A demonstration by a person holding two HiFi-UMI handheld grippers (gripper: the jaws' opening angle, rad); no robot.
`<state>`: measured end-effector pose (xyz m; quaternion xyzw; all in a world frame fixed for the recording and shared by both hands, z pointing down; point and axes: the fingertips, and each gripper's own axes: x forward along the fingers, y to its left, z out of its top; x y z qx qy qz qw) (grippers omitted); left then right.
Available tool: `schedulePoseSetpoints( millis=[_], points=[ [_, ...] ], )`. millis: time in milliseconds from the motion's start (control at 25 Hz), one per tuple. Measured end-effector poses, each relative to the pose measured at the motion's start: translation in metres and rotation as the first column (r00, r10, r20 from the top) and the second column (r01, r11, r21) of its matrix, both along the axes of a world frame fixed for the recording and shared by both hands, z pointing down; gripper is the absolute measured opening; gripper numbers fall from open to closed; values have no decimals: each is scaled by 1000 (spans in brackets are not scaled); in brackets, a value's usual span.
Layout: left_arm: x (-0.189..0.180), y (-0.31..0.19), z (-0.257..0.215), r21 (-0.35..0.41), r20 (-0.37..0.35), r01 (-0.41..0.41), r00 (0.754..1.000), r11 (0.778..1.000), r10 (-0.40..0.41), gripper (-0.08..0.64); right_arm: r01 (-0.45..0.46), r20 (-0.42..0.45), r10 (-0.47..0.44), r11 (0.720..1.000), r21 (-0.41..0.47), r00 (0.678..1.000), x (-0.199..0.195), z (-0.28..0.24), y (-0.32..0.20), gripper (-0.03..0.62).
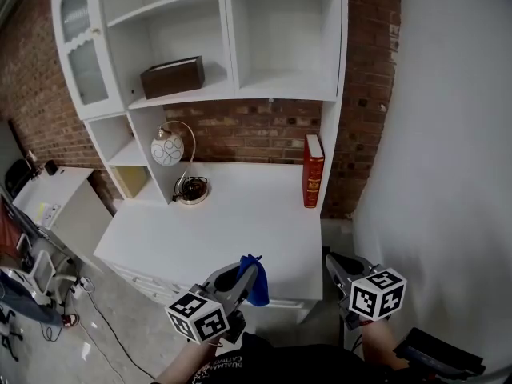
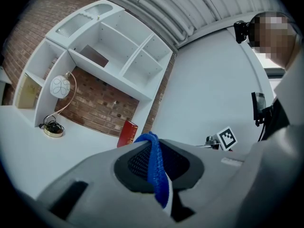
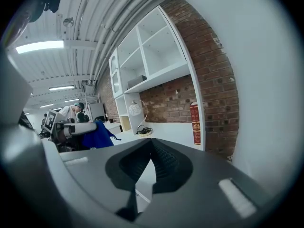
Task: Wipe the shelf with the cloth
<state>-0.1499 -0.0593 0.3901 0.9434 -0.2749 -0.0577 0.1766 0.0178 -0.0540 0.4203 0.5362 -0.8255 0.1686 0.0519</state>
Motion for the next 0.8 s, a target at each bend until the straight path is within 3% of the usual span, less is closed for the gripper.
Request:
schedulePoseSetpoints(
  millis=[320, 800],
  points=[
    [27, -36, 1, 3, 30, -84, 996, 996, 84, 25, -44, 23, 45, 998, -39, 999, 14, 16, -32, 8],
    [56, -124, -37, 30, -13, -213, 977, 977, 213, 25, -60, -31, 59, 998, -38, 998, 20, -20, -106, 8]
  ],
)
